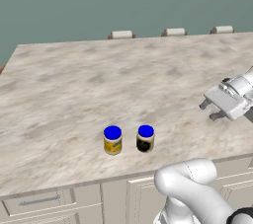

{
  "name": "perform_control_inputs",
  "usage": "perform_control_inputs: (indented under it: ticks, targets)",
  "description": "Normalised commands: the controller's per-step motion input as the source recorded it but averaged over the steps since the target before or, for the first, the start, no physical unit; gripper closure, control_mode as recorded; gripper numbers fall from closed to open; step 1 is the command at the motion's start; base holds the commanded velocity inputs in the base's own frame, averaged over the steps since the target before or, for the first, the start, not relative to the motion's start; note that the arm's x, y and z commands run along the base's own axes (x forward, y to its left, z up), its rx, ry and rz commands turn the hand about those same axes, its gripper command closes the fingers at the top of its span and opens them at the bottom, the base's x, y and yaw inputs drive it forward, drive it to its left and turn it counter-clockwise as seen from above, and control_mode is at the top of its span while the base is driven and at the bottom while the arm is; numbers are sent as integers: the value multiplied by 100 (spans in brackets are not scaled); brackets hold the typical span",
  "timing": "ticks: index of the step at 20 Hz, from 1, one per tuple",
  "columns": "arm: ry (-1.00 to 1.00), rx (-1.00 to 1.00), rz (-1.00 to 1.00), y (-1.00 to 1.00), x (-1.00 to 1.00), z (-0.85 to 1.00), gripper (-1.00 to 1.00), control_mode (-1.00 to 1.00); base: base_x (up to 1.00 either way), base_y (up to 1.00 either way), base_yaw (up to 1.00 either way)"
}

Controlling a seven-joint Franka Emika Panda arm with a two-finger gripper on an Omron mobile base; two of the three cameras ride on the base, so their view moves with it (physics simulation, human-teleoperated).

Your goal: Place the mayonnaise and mayonnaise from the counter to the top shelf of the fridge. If the existing items in the fridge are on the top shelf, move them to other shelves.

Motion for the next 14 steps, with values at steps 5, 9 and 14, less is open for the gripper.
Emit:
perform_control_inputs:
  ticks: [5, 9, 14]
  targets:
    - [-31, 13, 22, 14, 17, -39, -100, -100, 0, 0, 0]
    - [-17, 1, 0, 44, 22, -34, -100, -100, 0, 0, 0]
    - [-1, 0, 0, 33, 19, -30, -100, -100, 0, 0, 0]
